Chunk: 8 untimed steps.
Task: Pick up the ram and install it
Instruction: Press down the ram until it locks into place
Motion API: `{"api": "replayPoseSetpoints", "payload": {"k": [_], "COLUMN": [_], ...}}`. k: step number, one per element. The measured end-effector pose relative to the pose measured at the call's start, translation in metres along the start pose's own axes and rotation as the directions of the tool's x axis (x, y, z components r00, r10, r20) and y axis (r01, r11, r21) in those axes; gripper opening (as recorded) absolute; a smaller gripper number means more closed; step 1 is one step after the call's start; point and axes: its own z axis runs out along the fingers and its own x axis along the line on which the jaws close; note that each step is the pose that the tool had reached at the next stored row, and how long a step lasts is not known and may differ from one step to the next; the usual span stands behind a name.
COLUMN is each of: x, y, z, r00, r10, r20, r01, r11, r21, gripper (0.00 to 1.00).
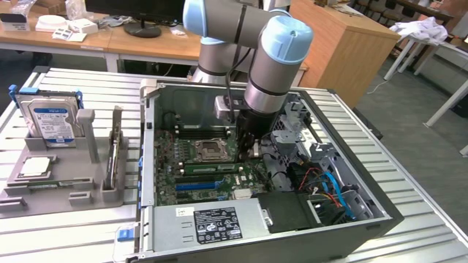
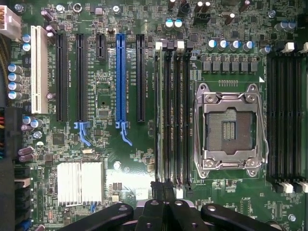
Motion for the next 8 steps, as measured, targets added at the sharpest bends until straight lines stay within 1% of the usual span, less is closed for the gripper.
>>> {"api": "replayPoseSetpoints", "payload": {"k": [4,8], "x": [0.0001,0.0001], "y": [0.0,0.0], "z": [0.0027,0.0028], "r00": [1.0,1.0], "r10": [0.0,0.0], "r20": [0.0,-0.0001], "r01": [0.0,0.0], "r11": [1.0,1.0], "r21": [0.0,0.0], "gripper": [0.11,0.11]}}
